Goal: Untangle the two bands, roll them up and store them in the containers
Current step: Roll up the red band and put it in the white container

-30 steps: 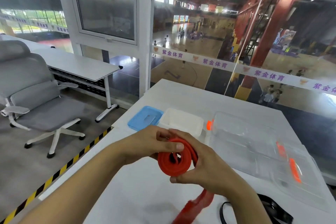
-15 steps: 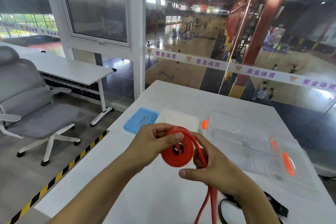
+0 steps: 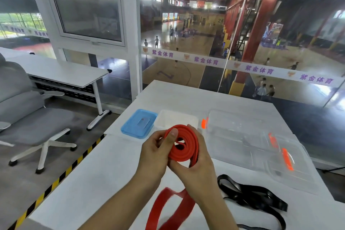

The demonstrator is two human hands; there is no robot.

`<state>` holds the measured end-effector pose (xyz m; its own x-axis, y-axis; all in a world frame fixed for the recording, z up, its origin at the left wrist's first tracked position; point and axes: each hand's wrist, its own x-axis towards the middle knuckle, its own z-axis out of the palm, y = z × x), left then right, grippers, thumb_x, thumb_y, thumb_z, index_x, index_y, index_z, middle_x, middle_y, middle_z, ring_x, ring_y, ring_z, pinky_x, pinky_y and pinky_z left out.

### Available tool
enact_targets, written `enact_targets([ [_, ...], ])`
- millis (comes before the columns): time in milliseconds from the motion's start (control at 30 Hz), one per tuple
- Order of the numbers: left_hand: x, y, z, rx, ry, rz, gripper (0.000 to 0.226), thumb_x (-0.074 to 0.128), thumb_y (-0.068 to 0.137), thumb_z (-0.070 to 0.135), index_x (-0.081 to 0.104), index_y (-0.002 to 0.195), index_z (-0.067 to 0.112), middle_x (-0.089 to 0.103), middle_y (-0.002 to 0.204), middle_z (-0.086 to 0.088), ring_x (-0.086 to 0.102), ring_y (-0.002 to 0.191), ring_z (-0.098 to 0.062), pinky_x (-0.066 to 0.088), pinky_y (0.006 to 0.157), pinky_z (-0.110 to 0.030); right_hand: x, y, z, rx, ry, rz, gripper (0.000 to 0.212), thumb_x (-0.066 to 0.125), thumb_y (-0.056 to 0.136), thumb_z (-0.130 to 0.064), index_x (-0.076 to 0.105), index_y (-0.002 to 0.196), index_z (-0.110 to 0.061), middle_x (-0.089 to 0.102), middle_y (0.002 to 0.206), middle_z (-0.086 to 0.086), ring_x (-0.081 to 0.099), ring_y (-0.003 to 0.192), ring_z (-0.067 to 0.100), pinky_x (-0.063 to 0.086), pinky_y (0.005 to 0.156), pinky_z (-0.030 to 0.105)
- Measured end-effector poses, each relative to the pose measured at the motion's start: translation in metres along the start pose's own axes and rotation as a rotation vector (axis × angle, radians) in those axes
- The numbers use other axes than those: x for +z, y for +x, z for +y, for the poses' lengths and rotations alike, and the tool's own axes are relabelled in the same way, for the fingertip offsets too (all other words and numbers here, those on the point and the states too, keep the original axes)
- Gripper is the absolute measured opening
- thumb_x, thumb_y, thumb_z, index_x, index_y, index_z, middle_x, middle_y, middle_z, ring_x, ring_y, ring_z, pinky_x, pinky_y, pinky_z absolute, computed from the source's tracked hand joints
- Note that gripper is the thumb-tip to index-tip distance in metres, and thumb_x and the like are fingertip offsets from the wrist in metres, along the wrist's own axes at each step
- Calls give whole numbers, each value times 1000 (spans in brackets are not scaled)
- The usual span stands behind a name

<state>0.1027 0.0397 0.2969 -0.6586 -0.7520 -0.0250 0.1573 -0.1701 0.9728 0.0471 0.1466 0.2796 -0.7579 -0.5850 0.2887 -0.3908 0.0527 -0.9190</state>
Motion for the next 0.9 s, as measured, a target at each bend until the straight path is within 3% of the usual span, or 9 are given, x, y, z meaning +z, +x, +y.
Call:
enact_targets([
  [133,-3,-3,-5,-99,1,-57,52,69,76,53,71,108,12,81,93,-7,78,85,-21,60,82,-36,-5,-1,3,26,-78,-6,82,90,72,-26,49,138,-51,62,133,-28,62,121,-3,52,105,27],
  [267,-15,-1,-4,-216,32,-136,35,65,94,38,72,109,7,79,101,-15,78,91,-26,60,73,-35,-20,3,7,23,-105,-138,83,94,72,-23,52,138,-48,63,134,-26,61,125,-2,50,107,27],
  [333,-22,4,-3,-256,65,-208,37,66,94,35,72,112,3,78,106,-19,77,96,-31,63,81,-44,-27,6,11,24,-138,-197,87,96,70,-25,51,141,-46,63,136,-24,60,127,0,49,109,29],
  [467,-40,18,12,-237,317,-520,46,75,82,44,73,117,14,78,111,-10,76,103,-24,61,91,-45,-42,11,13,-7,-274,-382,95,96,66,-25,47,143,-52,61,137,-23,58,129,5,48,111,36],
  [600,-43,26,31,-233,574,-787,44,77,81,39,71,123,29,78,115,1,73,109,-19,60,89,-35,-49,14,6,-43,-375,-540,98,93,65,-23,45,143,-60,62,135,-17,58,126,11,50,108,38],
  [800,-42,23,20,-118,521,-714,39,78,81,36,72,118,24,78,112,-1,73,108,-22,61,91,-38,-53,16,4,-59,-407,-555,108,94,68,-26,32,148,-63,54,139,-28,52,130,3,48,110,31],
  [900,-42,20,13,-64,477,-640,36,83,80,35,73,112,22,79,106,-2,74,105,-23,60,87,-35,-56,17,8,22,-407,-544,110,93,66,-31,27,147,-65,58,131,-22,59,121,7,52,106,32],
])
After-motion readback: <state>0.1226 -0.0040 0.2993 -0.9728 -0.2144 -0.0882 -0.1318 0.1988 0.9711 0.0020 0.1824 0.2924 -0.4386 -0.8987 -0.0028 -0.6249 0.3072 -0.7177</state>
